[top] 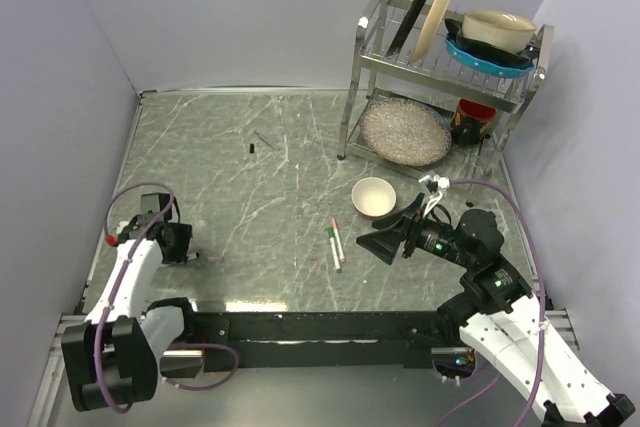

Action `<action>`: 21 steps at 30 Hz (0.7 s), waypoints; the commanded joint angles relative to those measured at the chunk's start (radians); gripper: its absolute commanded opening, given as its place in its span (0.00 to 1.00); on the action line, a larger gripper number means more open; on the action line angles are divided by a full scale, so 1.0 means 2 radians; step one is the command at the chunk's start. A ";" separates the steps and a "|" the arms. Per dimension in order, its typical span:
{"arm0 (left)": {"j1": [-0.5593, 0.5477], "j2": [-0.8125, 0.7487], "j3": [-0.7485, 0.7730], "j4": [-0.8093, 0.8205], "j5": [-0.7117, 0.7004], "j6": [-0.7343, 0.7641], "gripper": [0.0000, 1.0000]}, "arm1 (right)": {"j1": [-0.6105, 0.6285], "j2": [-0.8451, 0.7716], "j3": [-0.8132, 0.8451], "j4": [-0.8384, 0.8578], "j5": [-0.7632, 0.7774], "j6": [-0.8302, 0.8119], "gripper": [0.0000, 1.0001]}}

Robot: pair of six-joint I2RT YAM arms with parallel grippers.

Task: Insert the pens into the pen caps

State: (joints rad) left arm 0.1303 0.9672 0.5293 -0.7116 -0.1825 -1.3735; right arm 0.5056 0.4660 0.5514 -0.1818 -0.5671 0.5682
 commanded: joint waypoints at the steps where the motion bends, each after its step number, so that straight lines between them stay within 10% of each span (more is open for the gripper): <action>1: 0.030 0.010 0.018 -0.025 -0.023 0.009 0.54 | -0.001 -0.009 0.000 0.005 0.007 -0.005 1.00; 15: 0.061 0.136 0.028 0.011 -0.005 0.056 0.51 | -0.002 -0.003 -0.008 0.007 0.010 -0.005 1.00; 21: 0.060 0.164 0.029 0.005 -0.004 0.059 0.11 | -0.001 0.002 -0.002 0.007 0.014 -0.003 0.99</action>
State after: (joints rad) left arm 0.2504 1.2522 0.6064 -0.7605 -0.1886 -1.2602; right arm 0.5056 0.4629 0.5472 -0.1917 -0.5583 0.5671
